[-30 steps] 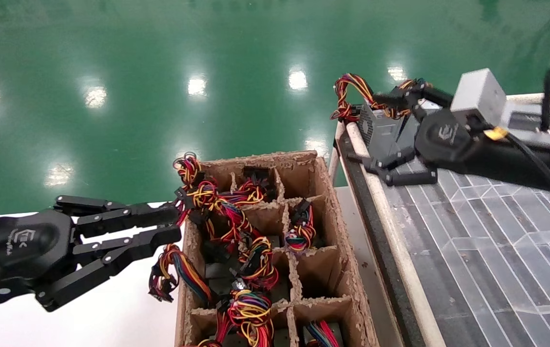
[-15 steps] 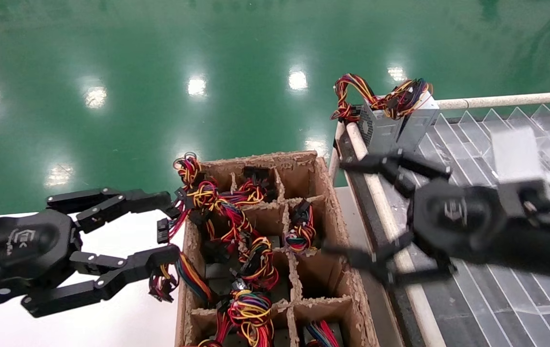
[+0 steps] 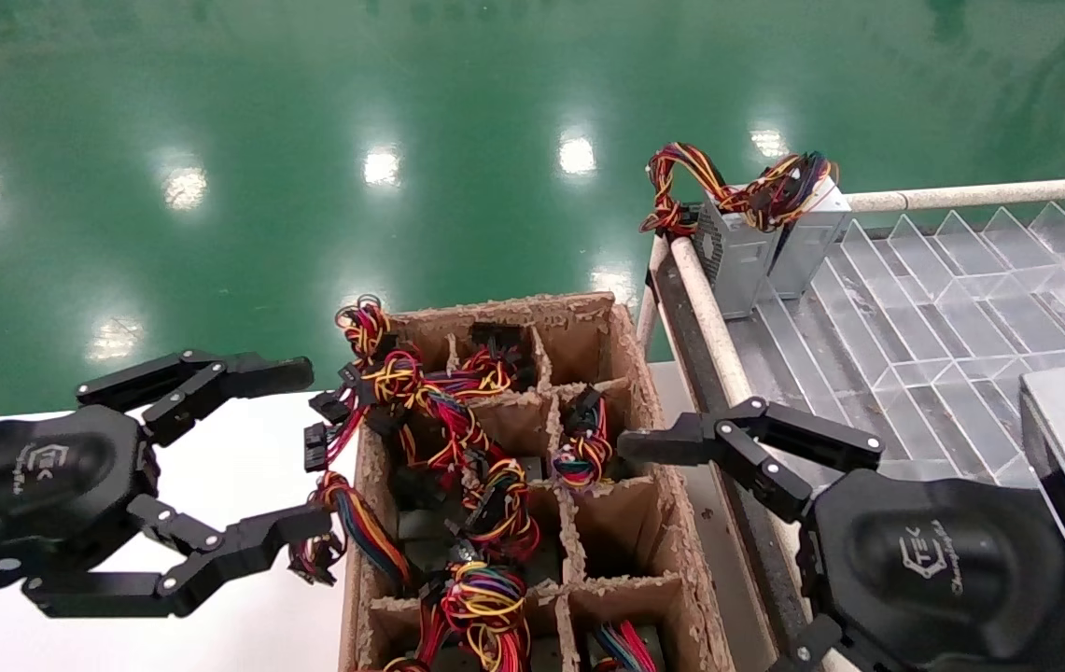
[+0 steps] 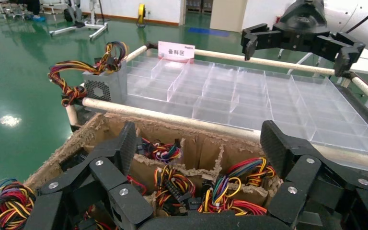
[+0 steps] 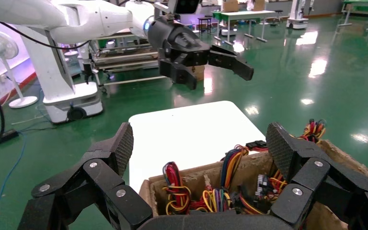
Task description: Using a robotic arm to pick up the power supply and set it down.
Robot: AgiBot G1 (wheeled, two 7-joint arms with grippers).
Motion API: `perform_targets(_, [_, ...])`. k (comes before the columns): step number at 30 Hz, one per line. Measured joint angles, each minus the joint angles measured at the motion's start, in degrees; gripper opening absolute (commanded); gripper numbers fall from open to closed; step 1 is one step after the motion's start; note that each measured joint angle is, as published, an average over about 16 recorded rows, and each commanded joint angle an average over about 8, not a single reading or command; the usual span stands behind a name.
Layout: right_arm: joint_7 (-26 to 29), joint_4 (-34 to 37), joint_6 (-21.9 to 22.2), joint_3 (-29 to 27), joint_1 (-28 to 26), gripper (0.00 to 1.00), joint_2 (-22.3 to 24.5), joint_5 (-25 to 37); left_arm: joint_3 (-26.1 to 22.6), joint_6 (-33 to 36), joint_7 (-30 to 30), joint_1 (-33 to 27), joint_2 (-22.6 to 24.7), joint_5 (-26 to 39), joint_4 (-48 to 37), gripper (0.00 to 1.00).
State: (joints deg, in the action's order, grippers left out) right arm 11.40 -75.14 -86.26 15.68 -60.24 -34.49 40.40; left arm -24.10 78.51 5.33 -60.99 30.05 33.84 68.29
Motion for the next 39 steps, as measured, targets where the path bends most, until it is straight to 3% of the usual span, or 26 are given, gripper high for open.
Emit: perform_targets(39, [-0.79,1.71,0.62,0.36,-1.42,1.0,-0.56,1.57,0.0,0.0,0.0,0.0,0.0,0.0,0.0,1.0])
